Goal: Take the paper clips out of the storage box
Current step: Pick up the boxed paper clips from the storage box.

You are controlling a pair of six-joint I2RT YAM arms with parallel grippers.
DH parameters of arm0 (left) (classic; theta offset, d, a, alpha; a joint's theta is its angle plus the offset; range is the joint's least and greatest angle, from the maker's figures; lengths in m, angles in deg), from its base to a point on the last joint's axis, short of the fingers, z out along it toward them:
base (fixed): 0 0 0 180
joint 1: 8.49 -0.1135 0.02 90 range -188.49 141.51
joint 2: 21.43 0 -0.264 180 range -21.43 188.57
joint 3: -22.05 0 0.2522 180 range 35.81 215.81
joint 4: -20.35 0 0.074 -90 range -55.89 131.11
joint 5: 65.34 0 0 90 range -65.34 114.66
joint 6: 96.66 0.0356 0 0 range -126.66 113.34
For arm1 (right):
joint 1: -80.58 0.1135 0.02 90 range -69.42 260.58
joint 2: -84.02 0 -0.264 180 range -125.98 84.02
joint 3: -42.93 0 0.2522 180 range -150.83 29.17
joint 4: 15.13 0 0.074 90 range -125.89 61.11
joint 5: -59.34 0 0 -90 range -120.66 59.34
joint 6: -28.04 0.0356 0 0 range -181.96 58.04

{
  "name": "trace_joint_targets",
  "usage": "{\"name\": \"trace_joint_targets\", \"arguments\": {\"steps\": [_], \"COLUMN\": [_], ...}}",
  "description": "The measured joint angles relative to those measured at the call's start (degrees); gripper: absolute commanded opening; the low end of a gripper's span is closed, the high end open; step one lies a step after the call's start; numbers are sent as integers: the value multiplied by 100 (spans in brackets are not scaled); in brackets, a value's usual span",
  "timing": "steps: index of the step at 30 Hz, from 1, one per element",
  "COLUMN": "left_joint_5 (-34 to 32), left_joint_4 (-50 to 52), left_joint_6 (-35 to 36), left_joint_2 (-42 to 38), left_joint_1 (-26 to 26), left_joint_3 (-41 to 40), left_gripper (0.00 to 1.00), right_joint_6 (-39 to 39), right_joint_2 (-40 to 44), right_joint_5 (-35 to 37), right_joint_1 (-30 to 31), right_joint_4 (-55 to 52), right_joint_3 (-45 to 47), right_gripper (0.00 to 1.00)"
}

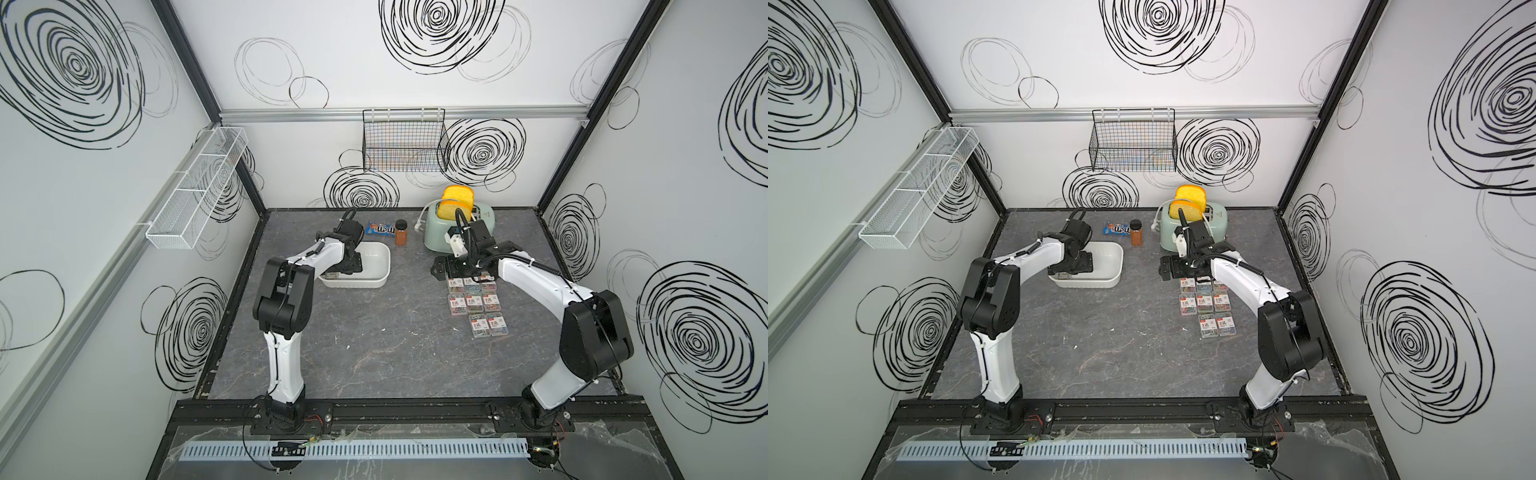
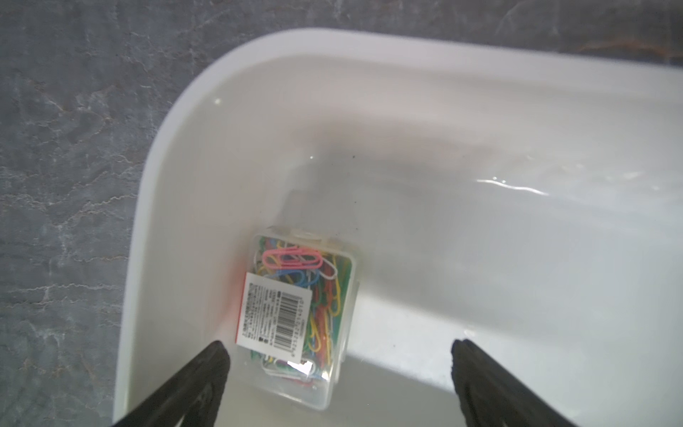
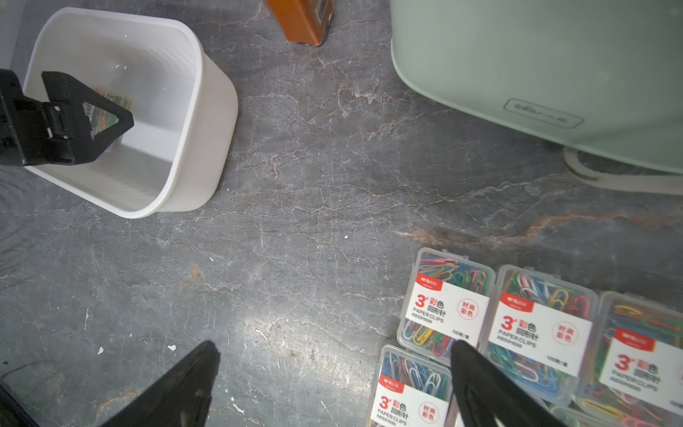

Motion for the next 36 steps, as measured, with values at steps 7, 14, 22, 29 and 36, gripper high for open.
{"name": "trace_joint_targets", "arguments": {"steps": [7, 14, 22, 29, 36], "left_joint_5": [-138, -229, -190, 133, 334], "left_joint_4": [-44, -160, -470, -730, -767], "left_joint_6": [-122, -210, -249, -280, -280], "left_joint_2": [35, 177, 269, 280, 280], "left_joint_1": [-4, -13, -87, -61, 264], "left_joint_3": [-72, -72, -118, -199, -199], "left_gripper": [98, 98, 100, 91, 90], "right_joint_6": [-26, -46, -61, -66, -63], "right_joint_2": [0, 2, 22, 44, 44], "right_joint_5": [-101, -179, -197, -192, -195], "right_joint_1": [-55, -87, -107, -162, -164], "right_joint_4": [74, 140, 160, 184, 186], "right_joint_3": [66, 203, 319, 350, 350], "right_gripper": [99, 99, 99, 99, 99]}}
